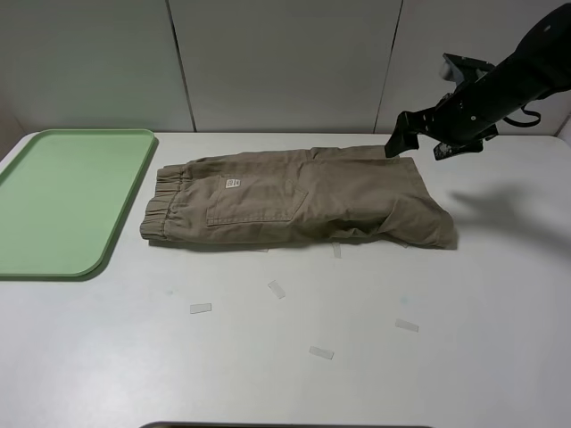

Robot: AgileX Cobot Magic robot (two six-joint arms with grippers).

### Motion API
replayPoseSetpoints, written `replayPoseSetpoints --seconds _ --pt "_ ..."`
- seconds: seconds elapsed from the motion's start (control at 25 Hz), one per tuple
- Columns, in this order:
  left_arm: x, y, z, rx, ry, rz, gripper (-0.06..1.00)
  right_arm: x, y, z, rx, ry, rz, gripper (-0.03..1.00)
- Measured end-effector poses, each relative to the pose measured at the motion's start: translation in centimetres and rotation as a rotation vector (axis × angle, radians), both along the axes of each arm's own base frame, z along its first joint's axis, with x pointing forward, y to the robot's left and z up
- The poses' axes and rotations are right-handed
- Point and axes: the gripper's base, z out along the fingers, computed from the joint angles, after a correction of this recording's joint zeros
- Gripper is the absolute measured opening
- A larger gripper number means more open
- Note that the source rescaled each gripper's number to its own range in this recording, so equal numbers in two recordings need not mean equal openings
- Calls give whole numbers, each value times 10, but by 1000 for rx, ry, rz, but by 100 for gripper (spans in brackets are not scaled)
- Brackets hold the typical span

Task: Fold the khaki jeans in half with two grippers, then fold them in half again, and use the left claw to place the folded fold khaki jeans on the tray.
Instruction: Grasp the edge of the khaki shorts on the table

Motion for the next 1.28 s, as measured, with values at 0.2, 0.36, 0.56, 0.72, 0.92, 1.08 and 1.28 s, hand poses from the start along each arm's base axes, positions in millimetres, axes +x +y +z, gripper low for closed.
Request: replayPoseSetpoints --seconds 0.2,0.36,0.56,0.72,0.92,1.08,1.28 --pt "0 0 0 0 0 0 91 14 -4 -20 0 28 -10 100" --pt "0 0 0 0 0 0 91 19 -3 -33 -2 49 -11 100" --pt "0 0 0 0 0 0 91 20 -4 -50 -24 69 15 100" --pt "0 0 0 0 0 0 90 24 -5 -58 -42 70 26 100" --pt "0 0 0 0 0 0 90 29 -7 -64 -69 70 12 100" --pt "0 0 0 0 0 0 90 33 -19 -64 -123 54 -27 100" --pt "0 0 0 0 0 0 90 34 -24 -64 -134 46 -41 100"
